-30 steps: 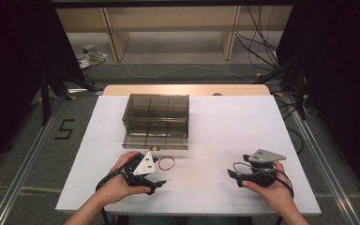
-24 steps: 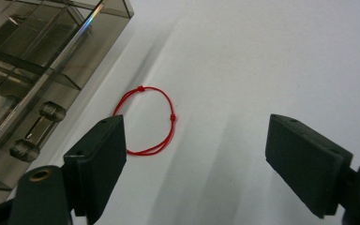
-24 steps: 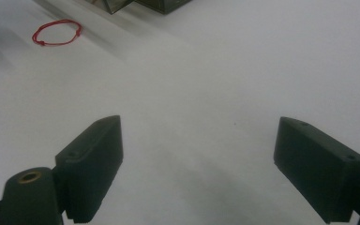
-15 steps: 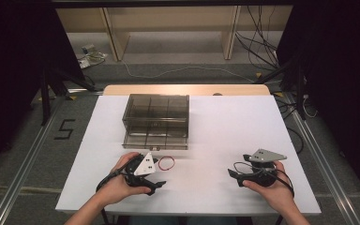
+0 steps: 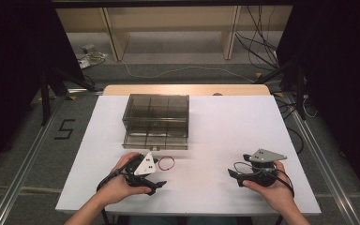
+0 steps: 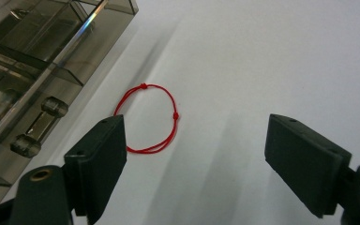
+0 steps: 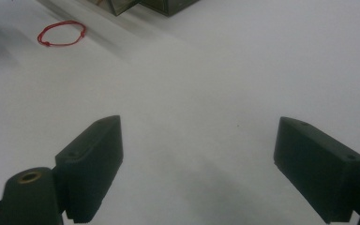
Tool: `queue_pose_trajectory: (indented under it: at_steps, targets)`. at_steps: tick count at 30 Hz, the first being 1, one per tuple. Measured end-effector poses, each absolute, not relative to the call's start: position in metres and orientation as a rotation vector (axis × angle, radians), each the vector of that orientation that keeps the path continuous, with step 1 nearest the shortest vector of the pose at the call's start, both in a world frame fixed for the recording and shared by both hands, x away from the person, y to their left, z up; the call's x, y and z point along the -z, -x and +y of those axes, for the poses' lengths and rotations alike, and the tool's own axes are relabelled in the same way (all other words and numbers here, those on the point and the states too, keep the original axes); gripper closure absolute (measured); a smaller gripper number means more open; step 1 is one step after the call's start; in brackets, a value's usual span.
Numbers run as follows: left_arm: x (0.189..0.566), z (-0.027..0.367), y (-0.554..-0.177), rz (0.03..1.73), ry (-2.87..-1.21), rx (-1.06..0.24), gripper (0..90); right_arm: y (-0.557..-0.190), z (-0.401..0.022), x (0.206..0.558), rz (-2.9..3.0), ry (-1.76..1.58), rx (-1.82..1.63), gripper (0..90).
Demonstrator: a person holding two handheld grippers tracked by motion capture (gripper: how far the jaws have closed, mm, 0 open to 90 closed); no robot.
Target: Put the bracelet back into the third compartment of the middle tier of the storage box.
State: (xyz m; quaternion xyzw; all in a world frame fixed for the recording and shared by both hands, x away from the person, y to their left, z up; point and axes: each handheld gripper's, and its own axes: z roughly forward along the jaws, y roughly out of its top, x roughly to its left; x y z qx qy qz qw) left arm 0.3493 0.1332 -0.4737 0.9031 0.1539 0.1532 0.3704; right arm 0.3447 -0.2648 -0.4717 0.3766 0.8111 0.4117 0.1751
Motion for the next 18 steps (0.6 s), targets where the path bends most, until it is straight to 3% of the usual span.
queue_pose_trajectory:
  at_steps: [12,18]
  targets:
    - [0.474,0.133,-0.351,0.432,-2.297,-0.382,28.4,-0.345,-0.265,0.472,2.294,-1.076,-1.164,16.6]
    - [0.478,0.127,-0.360,0.460,-2.294,-0.353,38.5,-0.346,-0.263,0.472,2.297,-1.066,-1.163,16.6]
